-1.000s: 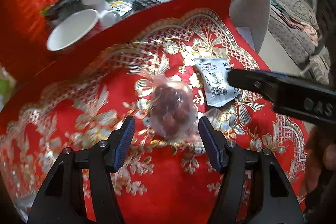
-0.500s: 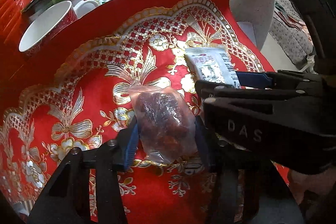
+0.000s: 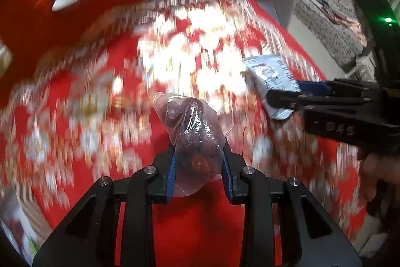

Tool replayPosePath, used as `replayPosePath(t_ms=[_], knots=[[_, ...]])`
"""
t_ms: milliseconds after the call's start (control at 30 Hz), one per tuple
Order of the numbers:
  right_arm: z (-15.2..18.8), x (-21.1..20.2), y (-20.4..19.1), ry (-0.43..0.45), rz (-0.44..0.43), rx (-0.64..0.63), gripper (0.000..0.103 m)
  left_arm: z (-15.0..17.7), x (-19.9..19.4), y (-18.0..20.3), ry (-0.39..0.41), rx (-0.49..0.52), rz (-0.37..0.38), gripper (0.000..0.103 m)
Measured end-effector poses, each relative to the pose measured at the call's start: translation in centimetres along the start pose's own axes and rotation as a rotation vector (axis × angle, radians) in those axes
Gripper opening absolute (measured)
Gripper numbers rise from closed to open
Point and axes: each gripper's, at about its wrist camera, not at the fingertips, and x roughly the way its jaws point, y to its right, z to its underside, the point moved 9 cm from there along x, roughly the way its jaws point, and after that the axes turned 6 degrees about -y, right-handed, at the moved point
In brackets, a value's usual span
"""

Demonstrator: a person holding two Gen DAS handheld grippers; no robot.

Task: Organize snacks
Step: 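Carry the date bag and the white packet over the white tray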

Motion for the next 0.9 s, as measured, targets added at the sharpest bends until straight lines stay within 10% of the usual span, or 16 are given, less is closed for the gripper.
replayPosePath(t_ms=[400,900], knots=[[14.4,-1.6,-4.4,-0.026,-0.026,-0.084,0.045,9.5,-2.1,2.5,-0.050,-0.046,-0.026,0.029],[18.3,-2.7,-6.0,-0.031,-0.050,-0.144,0.045,12.2,-4.1,2.6,-0.045,-0.115,-0.068,0.029]])
